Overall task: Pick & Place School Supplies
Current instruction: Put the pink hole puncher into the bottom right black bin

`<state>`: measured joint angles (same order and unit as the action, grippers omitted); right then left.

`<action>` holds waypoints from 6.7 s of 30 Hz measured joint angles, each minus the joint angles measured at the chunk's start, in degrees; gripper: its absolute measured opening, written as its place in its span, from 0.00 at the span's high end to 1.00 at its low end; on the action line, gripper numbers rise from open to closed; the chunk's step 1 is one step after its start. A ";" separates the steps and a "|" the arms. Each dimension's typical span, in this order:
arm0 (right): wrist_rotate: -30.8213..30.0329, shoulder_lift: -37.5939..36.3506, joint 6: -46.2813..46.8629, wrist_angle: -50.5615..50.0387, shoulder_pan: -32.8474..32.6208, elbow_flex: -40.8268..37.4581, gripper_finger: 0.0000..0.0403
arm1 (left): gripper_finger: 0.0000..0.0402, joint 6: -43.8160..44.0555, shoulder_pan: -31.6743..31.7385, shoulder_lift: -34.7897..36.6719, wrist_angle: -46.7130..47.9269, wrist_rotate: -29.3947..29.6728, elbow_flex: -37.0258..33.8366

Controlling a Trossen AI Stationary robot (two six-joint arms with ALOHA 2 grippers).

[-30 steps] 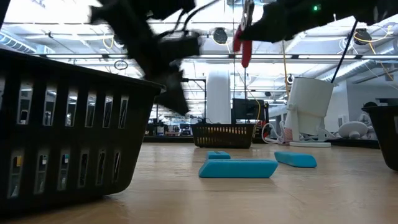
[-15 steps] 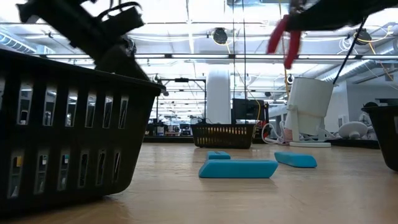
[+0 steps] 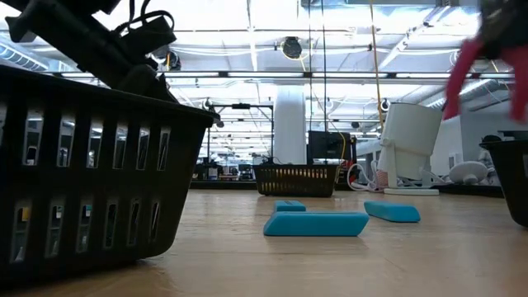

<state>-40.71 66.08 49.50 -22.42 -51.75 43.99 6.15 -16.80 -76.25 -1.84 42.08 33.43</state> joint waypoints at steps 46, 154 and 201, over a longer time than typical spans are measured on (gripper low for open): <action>1.50 12.31 17.38 24.11 -7.97 -7.42 0.86 | 0.62 1.14 -0.33 -0.02 0.32 -0.63 0.04; 5.18 14.56 18.25 1.58 -12.47 15.96 1.00 | 0.62 3.04 -0.39 0.00 3.39 -3.21 0.07; 1.60 28.17 50.67 -58.36 -4.13 25.73 1.00 | 0.62 2.89 -2.19 0.00 3.47 -4.16 0.07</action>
<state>-39.10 94.25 100.17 -80.79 -55.88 69.72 9.04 -18.99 -76.25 1.63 37.92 33.50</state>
